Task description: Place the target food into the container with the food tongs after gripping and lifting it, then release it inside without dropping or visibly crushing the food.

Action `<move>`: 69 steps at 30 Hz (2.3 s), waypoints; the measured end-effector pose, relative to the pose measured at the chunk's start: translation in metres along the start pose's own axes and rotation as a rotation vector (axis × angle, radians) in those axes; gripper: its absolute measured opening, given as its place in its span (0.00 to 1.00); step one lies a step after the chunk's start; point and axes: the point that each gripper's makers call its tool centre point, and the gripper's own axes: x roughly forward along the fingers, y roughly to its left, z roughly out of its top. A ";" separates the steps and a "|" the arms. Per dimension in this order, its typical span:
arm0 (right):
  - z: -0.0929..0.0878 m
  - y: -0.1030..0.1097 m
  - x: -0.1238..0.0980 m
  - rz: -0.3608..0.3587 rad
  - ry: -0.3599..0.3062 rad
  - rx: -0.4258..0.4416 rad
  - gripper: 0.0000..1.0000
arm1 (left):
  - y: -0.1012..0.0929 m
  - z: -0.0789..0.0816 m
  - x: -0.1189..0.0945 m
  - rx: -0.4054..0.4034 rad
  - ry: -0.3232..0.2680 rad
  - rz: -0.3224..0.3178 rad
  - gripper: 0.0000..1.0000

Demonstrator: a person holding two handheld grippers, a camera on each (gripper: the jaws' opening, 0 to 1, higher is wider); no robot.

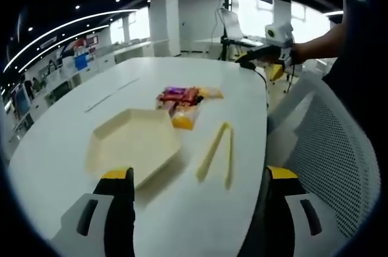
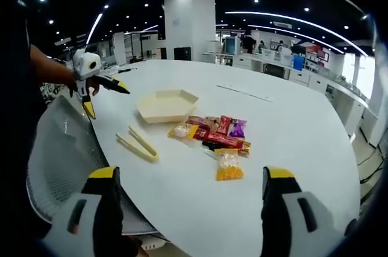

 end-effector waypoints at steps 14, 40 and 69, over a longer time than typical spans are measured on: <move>0.006 0.012 0.007 0.026 -0.008 0.006 0.94 | -0.023 -0.021 0.048 0.114 0.095 -0.082 0.62; 0.000 0.019 0.013 0.051 0.007 0.033 0.93 | -0.014 -0.033 0.073 0.357 0.182 -0.060 0.02; 0.090 0.001 0.001 0.133 -0.170 0.034 0.81 | 0.009 0.094 0.014 0.191 -0.104 -0.099 0.00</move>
